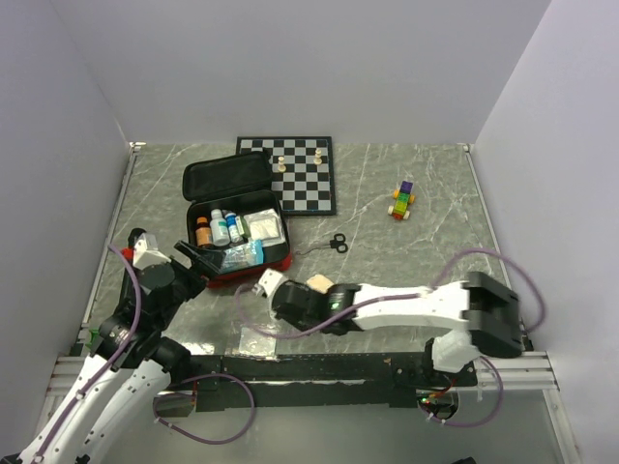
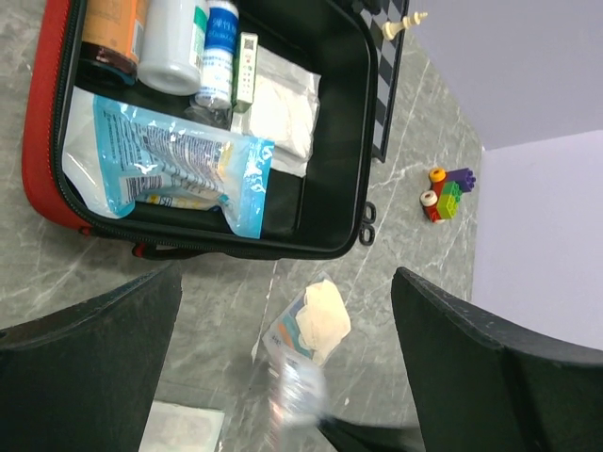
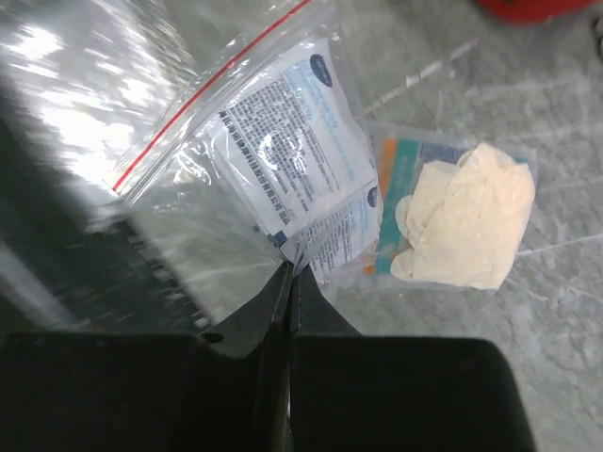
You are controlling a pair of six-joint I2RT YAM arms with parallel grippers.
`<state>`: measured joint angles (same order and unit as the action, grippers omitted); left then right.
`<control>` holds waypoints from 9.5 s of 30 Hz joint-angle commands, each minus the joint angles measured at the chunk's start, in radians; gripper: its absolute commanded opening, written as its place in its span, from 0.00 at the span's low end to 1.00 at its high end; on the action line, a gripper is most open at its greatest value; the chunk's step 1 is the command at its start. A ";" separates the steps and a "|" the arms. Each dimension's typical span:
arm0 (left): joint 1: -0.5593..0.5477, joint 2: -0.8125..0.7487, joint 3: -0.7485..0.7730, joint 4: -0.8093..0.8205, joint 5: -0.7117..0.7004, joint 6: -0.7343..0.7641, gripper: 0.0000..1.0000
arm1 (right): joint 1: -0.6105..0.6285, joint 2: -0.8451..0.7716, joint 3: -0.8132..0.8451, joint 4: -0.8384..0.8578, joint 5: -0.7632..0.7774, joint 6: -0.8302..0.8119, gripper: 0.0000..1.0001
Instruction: Organize the medicine kit
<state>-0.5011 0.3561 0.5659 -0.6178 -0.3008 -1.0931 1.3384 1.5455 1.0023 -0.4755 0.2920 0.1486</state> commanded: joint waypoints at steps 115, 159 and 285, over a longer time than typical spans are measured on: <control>0.164 0.733 0.206 0.406 0.258 0.263 0.01 | -0.706 -0.667 -0.257 0.264 -0.827 0.287 0.82; 0.061 0.936 0.226 0.386 0.269 0.271 0.63 | -0.705 -0.591 -0.275 0.285 -0.804 0.249 0.82; 0.064 0.060 0.092 0.013 -0.110 0.118 0.87 | -0.377 0.344 0.677 -0.049 -0.125 -0.330 0.00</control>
<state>-0.4362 0.4042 0.6399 -0.6178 -0.4164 -0.9886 0.9699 1.8538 1.6752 -0.5018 0.1566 -0.1101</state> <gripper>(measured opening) 0.868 0.008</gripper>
